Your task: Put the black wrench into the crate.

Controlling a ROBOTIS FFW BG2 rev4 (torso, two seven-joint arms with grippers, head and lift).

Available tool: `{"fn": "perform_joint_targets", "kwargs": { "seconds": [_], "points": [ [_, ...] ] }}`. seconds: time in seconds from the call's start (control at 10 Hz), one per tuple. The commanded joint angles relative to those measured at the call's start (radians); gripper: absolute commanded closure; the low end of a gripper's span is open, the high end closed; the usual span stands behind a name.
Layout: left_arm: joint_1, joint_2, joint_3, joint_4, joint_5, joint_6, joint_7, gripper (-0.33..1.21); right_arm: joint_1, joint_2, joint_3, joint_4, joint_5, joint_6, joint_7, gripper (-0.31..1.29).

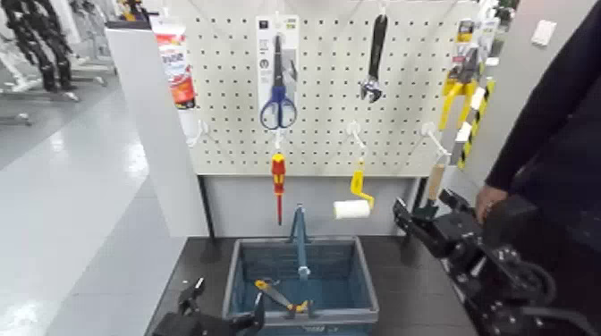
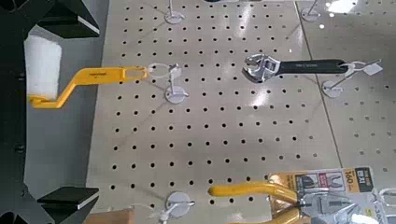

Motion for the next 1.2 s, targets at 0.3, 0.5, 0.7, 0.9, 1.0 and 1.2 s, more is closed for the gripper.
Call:
{"fn": "perform_joint_targets", "kwargs": {
  "seconds": [0.3,0.5,0.7,0.9,1.0,1.2],
  "points": [
    [-0.013,0.000,-0.008,0.000,0.002,0.003,-0.013,0.11,-0.120,-0.003,0.022,0.032,-0.009,0.001,0.015,0.11],
    [-0.018,0.000,-0.014,-0.001,0.002,0.003,-0.016,0.11,-0.178,-0.006,0.045,0.061,-0.025,-0.001,0.023,0.12],
    [-0.025,0.000,-0.022,-0.001,0.003,0.003,-0.021,0.11,-0.246,-0.014,0.060,0.095,-0.041,-0.005,0.032,0.12],
    [-0.030,0.000,-0.026,-0.001,0.003,0.003,-0.021,0.11,-0.313,-0.020,0.071,0.130,-0.061,-0.007,0.049,0.13],
    [-0.033,0.000,-0.029,-0.001,0.003,0.003,-0.021,0.11,-0.350,-0.023,0.082,0.153,-0.072,-0.007,0.061,0.13],
    [-0.039,0.002,-0.034,-0.001,0.003,0.005,-0.024,0.11,-0.424,-0.031,0.108,0.204,-0.103,-0.005,0.092,0.13]
  ]
}}
